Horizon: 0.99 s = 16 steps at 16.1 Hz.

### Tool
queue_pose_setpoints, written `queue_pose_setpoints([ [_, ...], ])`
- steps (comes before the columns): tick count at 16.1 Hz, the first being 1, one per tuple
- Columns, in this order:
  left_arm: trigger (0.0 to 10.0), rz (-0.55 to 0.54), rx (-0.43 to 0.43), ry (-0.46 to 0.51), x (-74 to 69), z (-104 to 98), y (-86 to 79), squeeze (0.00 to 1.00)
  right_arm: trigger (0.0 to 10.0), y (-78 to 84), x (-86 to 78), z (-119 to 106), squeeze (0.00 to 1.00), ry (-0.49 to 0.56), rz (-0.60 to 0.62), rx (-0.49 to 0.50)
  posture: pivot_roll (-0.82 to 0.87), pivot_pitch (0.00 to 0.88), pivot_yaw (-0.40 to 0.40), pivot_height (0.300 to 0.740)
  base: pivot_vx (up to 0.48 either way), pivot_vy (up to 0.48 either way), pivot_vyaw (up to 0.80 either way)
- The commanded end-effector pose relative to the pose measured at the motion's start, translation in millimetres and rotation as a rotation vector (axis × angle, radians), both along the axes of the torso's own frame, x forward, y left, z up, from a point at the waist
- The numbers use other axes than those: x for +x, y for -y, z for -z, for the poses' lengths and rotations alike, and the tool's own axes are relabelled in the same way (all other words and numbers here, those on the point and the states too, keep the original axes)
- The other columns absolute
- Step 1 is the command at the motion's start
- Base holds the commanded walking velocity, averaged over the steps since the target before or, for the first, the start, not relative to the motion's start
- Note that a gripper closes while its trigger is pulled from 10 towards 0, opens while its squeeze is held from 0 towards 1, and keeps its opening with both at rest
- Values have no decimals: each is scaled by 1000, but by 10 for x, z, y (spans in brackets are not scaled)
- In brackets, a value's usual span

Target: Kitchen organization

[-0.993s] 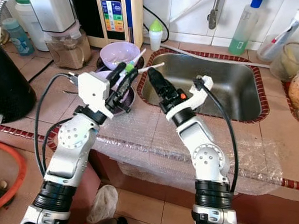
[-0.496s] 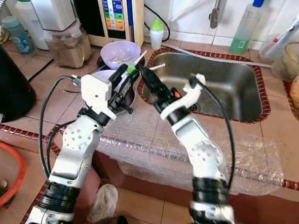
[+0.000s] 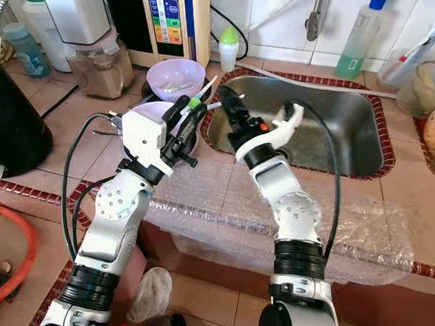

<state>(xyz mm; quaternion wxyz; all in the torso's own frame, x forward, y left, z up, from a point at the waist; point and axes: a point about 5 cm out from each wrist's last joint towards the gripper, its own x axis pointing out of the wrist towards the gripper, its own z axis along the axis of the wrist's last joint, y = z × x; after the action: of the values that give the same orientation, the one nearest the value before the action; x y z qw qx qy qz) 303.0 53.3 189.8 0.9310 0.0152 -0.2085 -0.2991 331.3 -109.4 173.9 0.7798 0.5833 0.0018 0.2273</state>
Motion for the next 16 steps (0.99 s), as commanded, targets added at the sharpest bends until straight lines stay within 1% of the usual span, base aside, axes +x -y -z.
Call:
queue_pose_setpoints([
  [1, 0, 12, 5, 5, -5, -1, 16, 0, 0, -125, 39, -70, 0, 1, -24, 42, -20, 41, -5, 740, 0, 0, 0],
  [4, 0, 21, 0, 5, -19, 3, 38, 0, 0, -164, 73, -47, 0, -18, -40, 72, -22, 46, -4, 740, 0, 0, 0],
  [8, 0, 35, -5, -5, -42, 25, 70, 0, 0, -216, 138, -81, 0, -11, -63, 98, -20, 46, -4, 740, 0, 0, 0],
  [9, 0, 39, -5, -9, -52, 35, 74, 0, 1843, -265, 164, -124, 0, 6, -90, 126, -17, 50, -5, 740, 0, 0, 0],
  [10, 0, 39, -5, -10, -53, 39, 75, 0, 4863, -293, 180, -159, 0, 20, -105, 136, -17, 50, -5, 740, 0, 0, 0],
  [11, 0, 39, -5, -10, -58, 39, 75, 0, 4824, -314, 187, -177, 0, 24, -118, 147, -14, 51, -5, 740, 0, 0, 0],
  [12, 0, 38, -5, -10, -59, 38, 76, 0, 3216, -323, 189, -187, 0, 29, -123, 153, -12, 52, -6, 740, 0, 0, 0],
  [13, 0, 37, -5, -10, -56, 36, 75, 0, 0, -333, 189, -196, 0, 34, -127, 157, -12, 52, -6, 740, 0, 0, 0],
  [14, 0, 35, -5, -9, -48, 33, 69, 0, 0, -335, 192, -193, 0, 32, -126, 160, -12, 52, -6, 740, 0, 0, 0],
  [16, 0, 19, -5, -6, -34, 27, 46, 0, 0, -289, 204, -163, 0, 20, -106, 157, -10, 53, -9, 740, 0, 0, 0],
])
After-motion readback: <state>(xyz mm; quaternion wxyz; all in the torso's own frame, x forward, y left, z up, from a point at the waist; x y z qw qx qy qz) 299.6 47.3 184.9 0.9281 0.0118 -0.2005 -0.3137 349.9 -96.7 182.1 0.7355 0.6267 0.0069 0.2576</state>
